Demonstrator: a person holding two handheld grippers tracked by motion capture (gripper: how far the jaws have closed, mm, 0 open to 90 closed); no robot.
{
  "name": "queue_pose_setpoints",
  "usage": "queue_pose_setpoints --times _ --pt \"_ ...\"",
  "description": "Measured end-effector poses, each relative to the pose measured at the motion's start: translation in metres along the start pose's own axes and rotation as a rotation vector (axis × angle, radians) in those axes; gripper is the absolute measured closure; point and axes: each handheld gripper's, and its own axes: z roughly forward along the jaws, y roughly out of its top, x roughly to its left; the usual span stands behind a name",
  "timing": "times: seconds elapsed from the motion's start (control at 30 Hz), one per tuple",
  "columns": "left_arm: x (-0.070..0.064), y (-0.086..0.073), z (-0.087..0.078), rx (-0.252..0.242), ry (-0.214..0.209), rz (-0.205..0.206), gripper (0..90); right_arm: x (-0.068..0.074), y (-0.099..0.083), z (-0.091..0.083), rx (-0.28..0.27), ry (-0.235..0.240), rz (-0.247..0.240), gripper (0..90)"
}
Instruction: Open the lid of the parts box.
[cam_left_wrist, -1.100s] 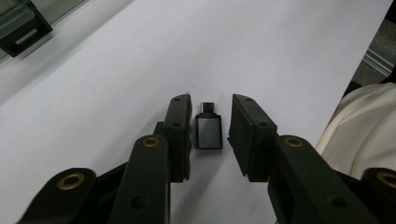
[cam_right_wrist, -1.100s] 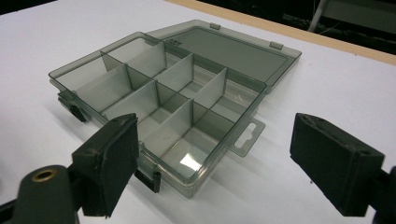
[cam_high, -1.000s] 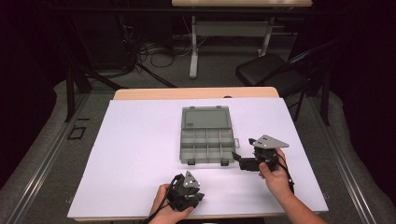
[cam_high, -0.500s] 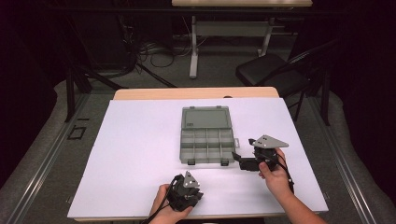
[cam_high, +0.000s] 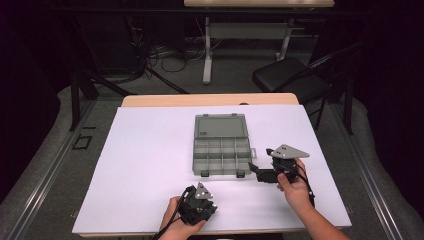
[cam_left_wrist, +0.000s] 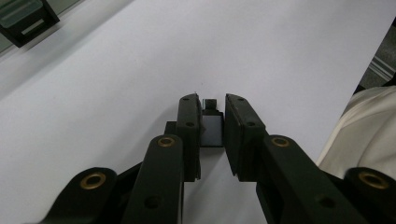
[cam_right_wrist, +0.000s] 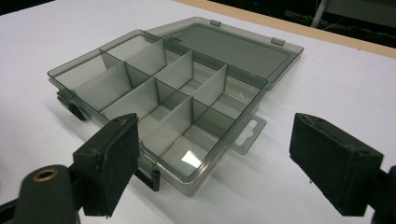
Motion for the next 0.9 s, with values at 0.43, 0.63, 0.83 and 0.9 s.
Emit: queue_pose_setpoints --times 0.43,0.63,0.83,0.9 --pt "0.027 0.012 -0.025 -0.085 0.023 -0.06 76.4 -0.003 0.001 0.004 0.0 -0.006 0.02 15.8" --pt "0.033 0.013 -0.034 -0.102 0.033 -0.078 76.4 -0.002 0.001 0.003 -0.001 -0.012 0.024 15.8" --pt "0.043 0.02 -0.046 -0.129 0.057 -0.09 76.4 -0.003 0.001 0.002 -0.003 -0.012 0.026 15.8" --pt "0.048 0.023 -0.05 -0.139 0.065 -0.096 76.4 -0.004 0.001 0.002 -0.002 -0.011 0.027 15.8"
